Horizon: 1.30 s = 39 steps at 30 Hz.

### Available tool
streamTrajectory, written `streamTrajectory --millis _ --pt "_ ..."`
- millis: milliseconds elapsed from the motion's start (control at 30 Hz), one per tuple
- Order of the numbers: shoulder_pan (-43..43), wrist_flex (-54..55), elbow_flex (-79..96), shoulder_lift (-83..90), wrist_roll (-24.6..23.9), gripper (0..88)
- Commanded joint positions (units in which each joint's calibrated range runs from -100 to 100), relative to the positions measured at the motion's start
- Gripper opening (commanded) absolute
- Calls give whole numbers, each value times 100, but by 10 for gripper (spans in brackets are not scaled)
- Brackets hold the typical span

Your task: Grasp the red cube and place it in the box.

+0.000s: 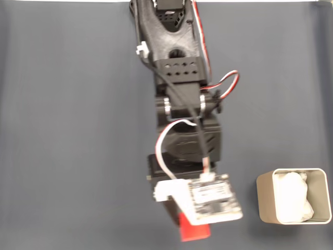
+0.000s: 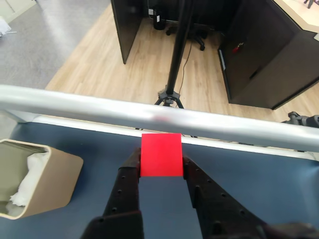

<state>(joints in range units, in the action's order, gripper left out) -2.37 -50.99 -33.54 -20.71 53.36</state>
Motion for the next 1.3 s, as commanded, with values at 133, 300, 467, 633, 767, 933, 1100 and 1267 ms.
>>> streamTrajectory --millis 133,300,467,633,767,933,1100,1267 --pt "-572 -15 115 702 -24 0" --pt "-949 -32 161 771 -20 0" --pt "-1297 -64 161 797 5 0" --pt "-1559 -32 161 737 24 0" --pt "-1765 -7 161 685 20 0" --pt "-1979 67 125 581 29 0" --pt "-2064 124 -85 355 34 0" --pt "-2078 214 -186 165 68 0"
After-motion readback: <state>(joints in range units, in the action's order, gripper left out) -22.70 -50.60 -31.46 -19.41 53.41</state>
